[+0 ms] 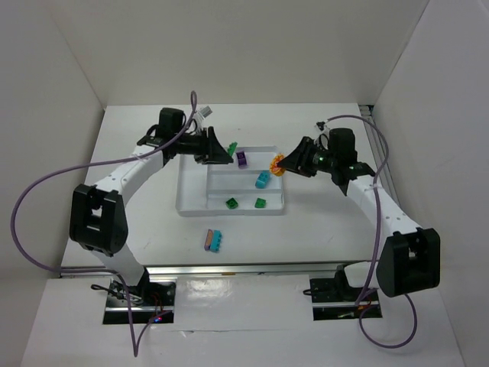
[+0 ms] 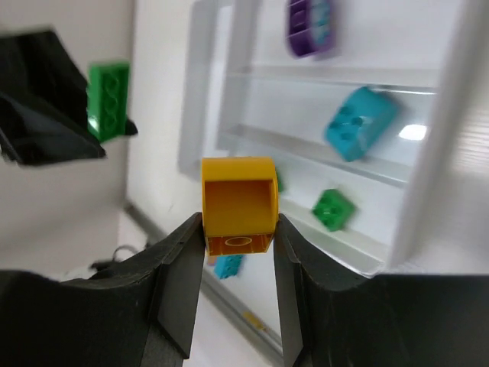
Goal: Sort the legos into containers by color
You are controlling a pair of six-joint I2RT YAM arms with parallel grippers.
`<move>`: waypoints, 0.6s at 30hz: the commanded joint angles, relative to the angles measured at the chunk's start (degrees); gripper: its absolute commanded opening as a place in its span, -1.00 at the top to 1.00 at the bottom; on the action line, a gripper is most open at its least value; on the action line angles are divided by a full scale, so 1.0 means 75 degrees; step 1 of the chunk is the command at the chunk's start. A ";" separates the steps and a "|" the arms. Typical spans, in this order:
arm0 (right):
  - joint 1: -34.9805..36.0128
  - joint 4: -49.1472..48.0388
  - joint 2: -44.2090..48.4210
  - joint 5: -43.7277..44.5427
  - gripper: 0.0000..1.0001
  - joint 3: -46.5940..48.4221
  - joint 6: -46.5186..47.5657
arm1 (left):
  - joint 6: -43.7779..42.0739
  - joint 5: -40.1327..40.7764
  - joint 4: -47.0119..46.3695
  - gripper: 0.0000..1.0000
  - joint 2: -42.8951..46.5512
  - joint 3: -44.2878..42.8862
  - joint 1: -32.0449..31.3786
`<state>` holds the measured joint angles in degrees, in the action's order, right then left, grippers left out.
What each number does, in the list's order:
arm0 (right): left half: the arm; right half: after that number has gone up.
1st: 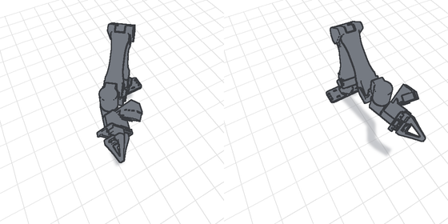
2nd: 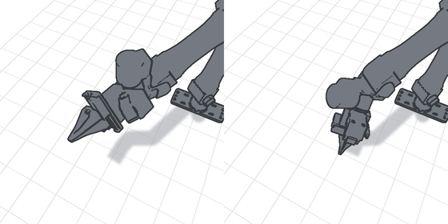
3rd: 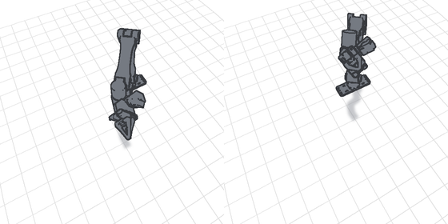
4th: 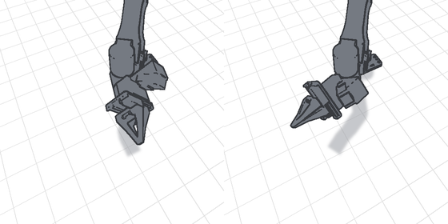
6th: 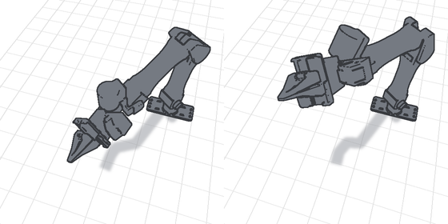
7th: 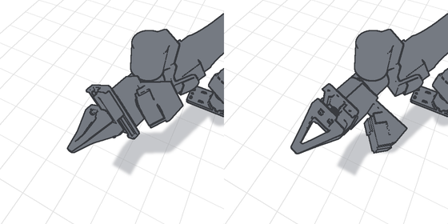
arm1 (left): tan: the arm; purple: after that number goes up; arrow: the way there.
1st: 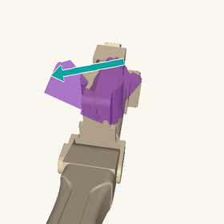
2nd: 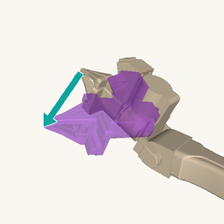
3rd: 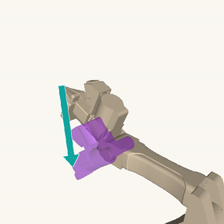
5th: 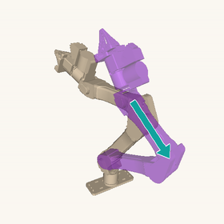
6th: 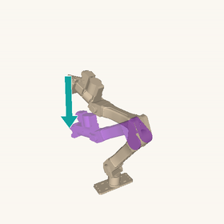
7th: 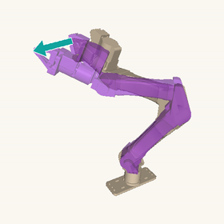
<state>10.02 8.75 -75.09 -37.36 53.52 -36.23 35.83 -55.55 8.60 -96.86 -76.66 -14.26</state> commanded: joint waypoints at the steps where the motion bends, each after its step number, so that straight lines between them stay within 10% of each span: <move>1: -0.0129 0.1714 0.0567 0.2038 1.00 0.0621 0.0787 | -0.1860 0.2862 0.3002 1.00 0.0537 0.0341 -0.0184; 6: -0.0281 0.1996 0.0368 0.2229 1.00 0.0857 0.0869 | -0.1415 0.5340 0.3398 1.00 0.0950 0.1046 -0.0815; 18: -0.0281 0.1939 0.0215 0.2005 1.00 0.0868 0.0940 | -0.1262 0.6809 0.4642 1.00 0.0142 0.0602 -0.1872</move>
<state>8.21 22.81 -73.36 -22.65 57.80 -29.91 26.85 -8.69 40.99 -94.08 -69.34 -27.18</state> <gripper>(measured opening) 0.450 0.468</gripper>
